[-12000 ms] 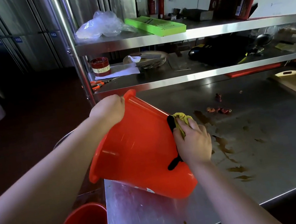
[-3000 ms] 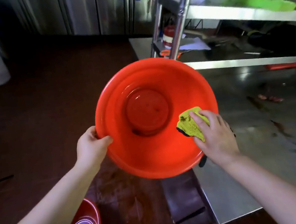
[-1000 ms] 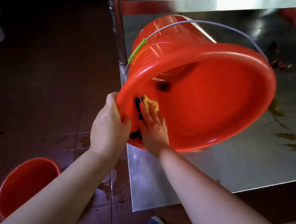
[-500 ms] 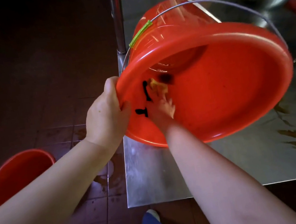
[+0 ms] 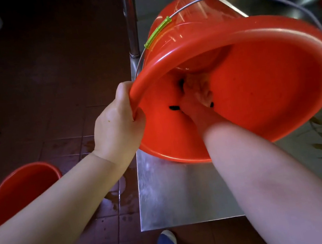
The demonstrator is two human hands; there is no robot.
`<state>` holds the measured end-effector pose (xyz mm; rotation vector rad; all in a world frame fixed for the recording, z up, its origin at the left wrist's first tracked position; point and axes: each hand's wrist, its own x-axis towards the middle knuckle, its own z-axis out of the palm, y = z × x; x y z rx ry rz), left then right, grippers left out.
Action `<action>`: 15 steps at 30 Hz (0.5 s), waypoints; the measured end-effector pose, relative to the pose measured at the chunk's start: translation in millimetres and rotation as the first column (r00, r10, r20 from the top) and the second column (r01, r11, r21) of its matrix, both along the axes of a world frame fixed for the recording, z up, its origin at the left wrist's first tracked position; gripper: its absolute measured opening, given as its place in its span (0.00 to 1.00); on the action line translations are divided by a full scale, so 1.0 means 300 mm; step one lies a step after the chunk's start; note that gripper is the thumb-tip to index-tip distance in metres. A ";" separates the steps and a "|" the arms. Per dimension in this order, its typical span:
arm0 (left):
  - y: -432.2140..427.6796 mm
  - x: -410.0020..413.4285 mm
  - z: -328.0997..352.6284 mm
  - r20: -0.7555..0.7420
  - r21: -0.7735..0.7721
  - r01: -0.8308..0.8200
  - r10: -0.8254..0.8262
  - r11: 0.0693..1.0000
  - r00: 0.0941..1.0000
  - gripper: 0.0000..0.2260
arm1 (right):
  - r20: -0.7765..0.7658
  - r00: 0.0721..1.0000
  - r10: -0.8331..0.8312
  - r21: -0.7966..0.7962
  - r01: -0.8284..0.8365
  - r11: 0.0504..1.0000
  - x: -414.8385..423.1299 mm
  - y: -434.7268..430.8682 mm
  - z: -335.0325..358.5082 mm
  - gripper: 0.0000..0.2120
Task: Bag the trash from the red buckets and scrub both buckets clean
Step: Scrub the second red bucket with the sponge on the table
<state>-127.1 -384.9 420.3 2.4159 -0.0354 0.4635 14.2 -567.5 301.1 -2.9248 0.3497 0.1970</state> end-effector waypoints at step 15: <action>-0.016 -0.014 0.007 0.002 0.017 -0.045 0.045 0.999 0.999 0.15 | 0.114 0.992 0.060 -0.164 -0.041 0.986 -0.273 -0.075 0.051 0.30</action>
